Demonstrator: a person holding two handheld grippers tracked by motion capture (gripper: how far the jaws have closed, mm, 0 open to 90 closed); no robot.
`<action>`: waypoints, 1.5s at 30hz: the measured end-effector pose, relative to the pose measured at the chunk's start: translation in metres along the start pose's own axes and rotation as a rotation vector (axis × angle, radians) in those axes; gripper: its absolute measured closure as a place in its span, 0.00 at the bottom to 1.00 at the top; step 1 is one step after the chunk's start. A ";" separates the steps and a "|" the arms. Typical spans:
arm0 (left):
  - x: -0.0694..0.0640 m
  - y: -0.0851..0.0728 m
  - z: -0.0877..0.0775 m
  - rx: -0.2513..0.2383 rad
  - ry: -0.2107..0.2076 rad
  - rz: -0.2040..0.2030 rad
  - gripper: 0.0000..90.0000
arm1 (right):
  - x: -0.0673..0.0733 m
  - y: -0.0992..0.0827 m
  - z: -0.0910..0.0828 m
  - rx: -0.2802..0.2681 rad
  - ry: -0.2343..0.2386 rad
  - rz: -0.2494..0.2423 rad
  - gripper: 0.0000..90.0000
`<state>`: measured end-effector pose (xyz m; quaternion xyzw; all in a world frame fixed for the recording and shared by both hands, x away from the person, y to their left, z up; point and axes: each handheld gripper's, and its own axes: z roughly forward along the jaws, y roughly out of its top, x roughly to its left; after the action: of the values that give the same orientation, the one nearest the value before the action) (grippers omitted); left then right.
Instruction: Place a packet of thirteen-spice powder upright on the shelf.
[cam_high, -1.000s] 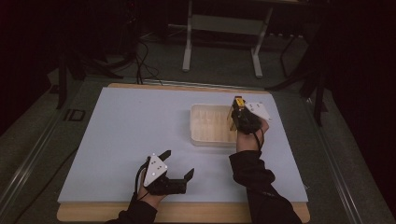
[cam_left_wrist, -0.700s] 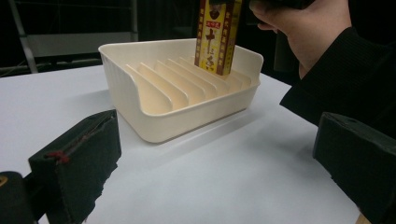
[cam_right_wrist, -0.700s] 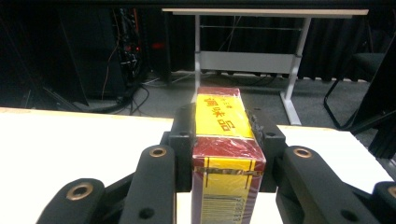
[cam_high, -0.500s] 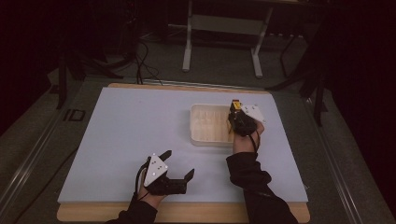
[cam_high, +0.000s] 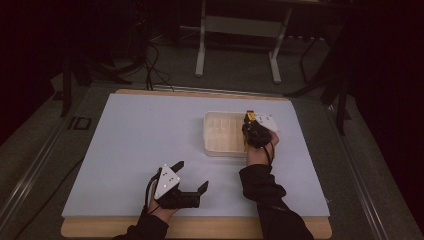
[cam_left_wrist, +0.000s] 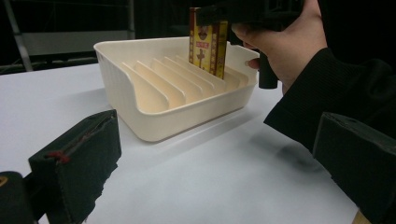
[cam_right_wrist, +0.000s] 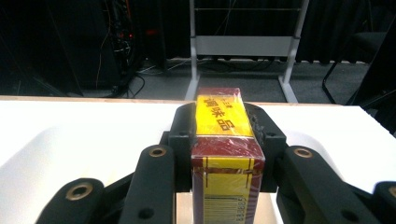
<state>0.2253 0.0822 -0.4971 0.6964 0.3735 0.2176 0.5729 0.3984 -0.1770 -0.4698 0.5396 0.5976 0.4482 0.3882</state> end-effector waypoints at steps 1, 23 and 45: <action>0.000 0.000 0.000 -0.002 -0.001 -0.004 0.02 | 0.000 0.000 0.000 0.001 0.000 0.002 0.75; 0.001 0.000 0.000 -0.004 -0.001 -0.006 0.02 | -0.002 -0.019 0.003 0.049 0.009 0.012 0.73; 0.001 0.001 0.000 -0.003 -0.009 -0.010 0.02 | -0.014 0.015 -0.018 0.072 0.173 -0.075 0.42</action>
<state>0.2260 0.0832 -0.4962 0.6945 0.3742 0.2122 0.5768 0.3878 -0.1928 -0.4509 0.4898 0.6645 0.4566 0.3319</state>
